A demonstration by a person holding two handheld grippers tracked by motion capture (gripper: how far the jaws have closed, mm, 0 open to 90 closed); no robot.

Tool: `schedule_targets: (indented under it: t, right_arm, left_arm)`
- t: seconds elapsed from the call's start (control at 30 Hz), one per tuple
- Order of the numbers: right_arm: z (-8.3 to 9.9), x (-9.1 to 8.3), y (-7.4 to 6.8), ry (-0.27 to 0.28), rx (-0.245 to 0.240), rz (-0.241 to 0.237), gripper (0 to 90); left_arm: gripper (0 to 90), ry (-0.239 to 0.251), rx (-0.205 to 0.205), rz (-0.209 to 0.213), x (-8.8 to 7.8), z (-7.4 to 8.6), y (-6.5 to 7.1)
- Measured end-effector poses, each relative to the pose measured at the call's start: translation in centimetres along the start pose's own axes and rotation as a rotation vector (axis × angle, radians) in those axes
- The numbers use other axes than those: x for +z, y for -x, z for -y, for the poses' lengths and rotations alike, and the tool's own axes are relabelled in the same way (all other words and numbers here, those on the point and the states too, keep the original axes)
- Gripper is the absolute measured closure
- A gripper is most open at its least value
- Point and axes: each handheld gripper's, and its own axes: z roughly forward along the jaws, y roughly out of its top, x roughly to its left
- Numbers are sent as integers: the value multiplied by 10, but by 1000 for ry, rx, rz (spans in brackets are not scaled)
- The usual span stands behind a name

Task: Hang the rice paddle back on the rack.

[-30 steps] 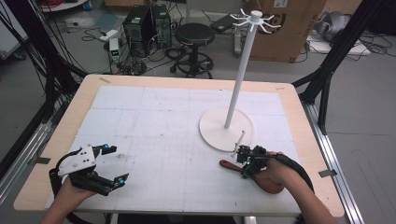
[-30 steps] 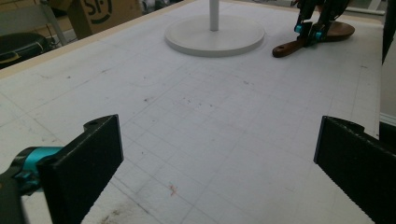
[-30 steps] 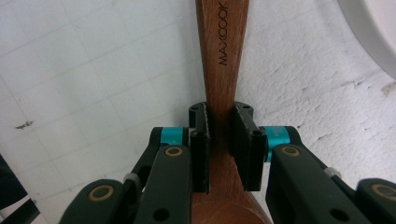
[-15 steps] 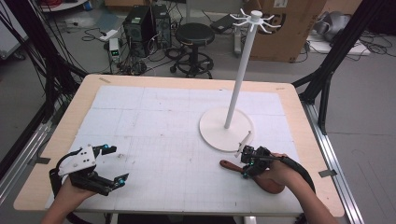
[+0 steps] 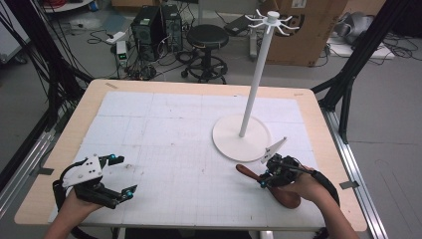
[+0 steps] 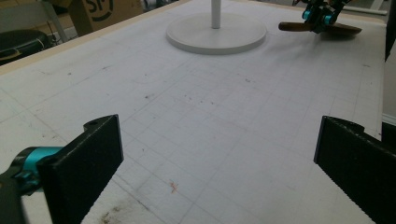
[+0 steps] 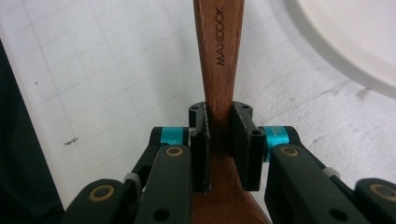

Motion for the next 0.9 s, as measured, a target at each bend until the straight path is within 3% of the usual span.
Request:
schedule_targets:
  t: [0.17, 0.2, 0.6, 0.73, 0.9]
  right_arm:
    - [7, -9, 0, 85, 30, 6, 784]
    - [10, -13, 0, 130, 34, 4, 784]
    - [16, -27, -2, 261, 31, 11, 784]
    - [16, -30, -2, 282, 31, -14, 784]
    - [14, -39, -3, 351, 7, -49, 784]
  left_arm:
    - [19, 1, -3, 1, 1, 0, 1]
    - [19, 2, -5, 1, 1, 0, 1]
    - [19, 0, 3, 2, 1, 0, 1]
    - [19, 0, 3, 2, 1, 0, 1]
    - [19, -1, 3, 2, 1, 0, 1]
